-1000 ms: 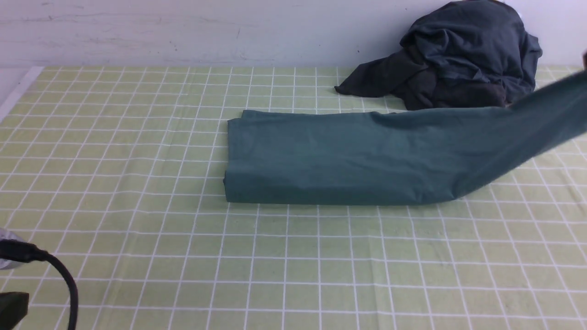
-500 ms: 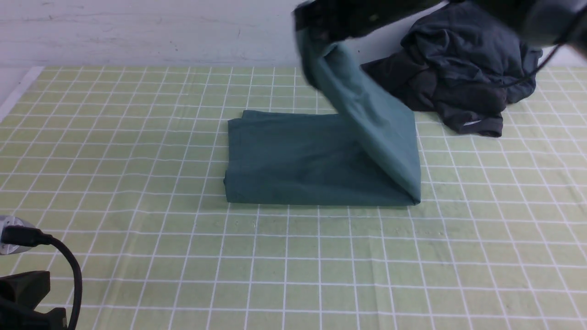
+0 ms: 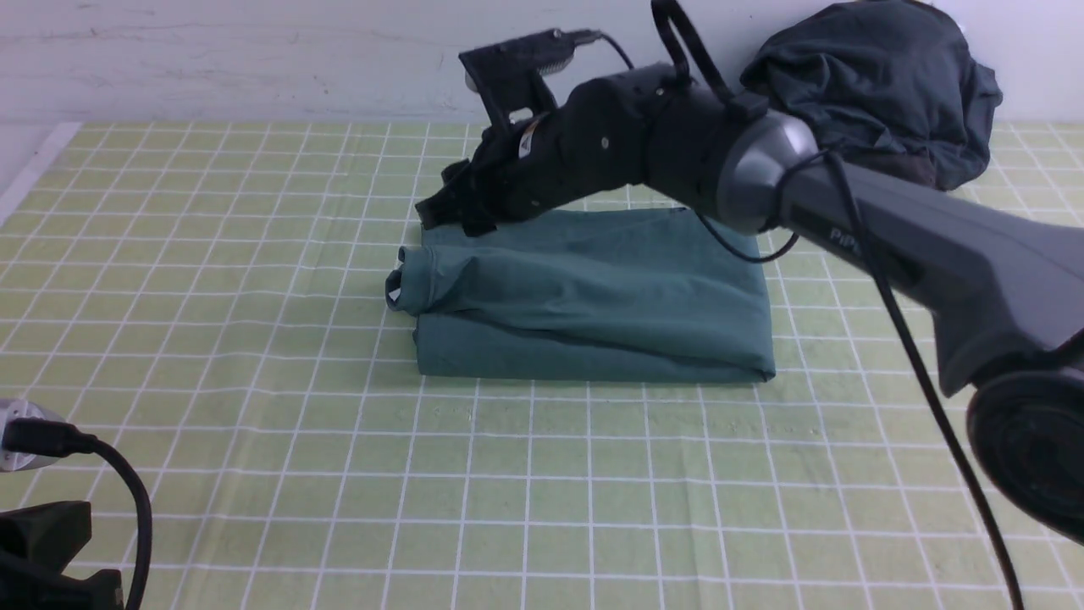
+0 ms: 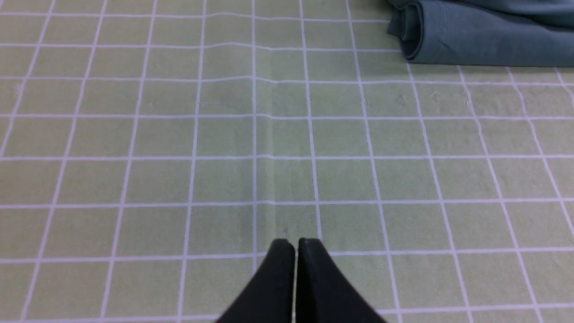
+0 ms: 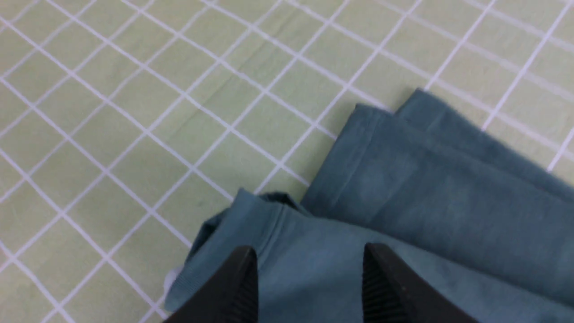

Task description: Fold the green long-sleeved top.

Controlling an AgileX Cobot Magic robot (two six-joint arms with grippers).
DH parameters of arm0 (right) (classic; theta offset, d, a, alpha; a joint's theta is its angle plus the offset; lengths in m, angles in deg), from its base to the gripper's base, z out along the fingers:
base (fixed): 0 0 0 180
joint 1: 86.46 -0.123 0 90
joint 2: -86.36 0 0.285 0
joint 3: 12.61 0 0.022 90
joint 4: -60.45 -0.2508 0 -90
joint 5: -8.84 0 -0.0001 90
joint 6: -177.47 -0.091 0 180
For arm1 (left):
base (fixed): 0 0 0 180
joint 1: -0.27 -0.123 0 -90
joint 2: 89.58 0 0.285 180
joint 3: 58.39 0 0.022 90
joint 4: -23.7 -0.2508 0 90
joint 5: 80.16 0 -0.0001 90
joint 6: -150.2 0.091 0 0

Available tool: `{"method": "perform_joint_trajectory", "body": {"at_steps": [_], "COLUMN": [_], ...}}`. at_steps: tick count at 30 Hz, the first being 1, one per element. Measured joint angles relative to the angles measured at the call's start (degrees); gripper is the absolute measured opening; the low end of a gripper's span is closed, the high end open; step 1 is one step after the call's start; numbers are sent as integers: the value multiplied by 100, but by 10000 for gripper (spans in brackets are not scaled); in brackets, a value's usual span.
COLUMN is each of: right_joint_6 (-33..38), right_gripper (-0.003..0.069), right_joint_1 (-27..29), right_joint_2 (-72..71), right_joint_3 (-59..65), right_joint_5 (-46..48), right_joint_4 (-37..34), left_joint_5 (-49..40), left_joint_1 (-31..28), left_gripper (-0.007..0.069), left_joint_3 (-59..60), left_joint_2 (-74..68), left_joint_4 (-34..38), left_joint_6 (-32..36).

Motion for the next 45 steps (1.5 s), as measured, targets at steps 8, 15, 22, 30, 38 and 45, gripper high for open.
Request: {"method": "perform_joint_trajectory", "body": {"at_steps": [8, 15, 22, 30, 38, 45], "right_joint_6": [-91, 24, 302, 153, 14, 557], "right_gripper": [142, -7, 64, 152, 155, 157], "right_joint_1": [113, -267, -407, -368, -393, -397], "right_joint_2": [158, 1221, 1040, 531, 886, 1154], "right_joint_3": [-47, -47, -47, -47, -47, -52], "right_joint_5": [20, -226, -133, -17, -75, -125], "right_joint_4": [560, 181, 668, 1008, -253, -981], "left_joint_5": [54, 86, 86, 86, 91, 86], "left_joint_1": [0, 0, 0, 0, 0, 0], "left_gripper": [-3, -3, -3, -3, -3, -3], "left_joint_3": [6, 6, 6, 6, 6, 6], "left_joint_2": [0, 0, 0, 0, 0, 0], "left_joint_4": [-4, -4, -4, -4, -4, -4], "left_joint_6": [0, 0, 0, 0, 0, 0]}}
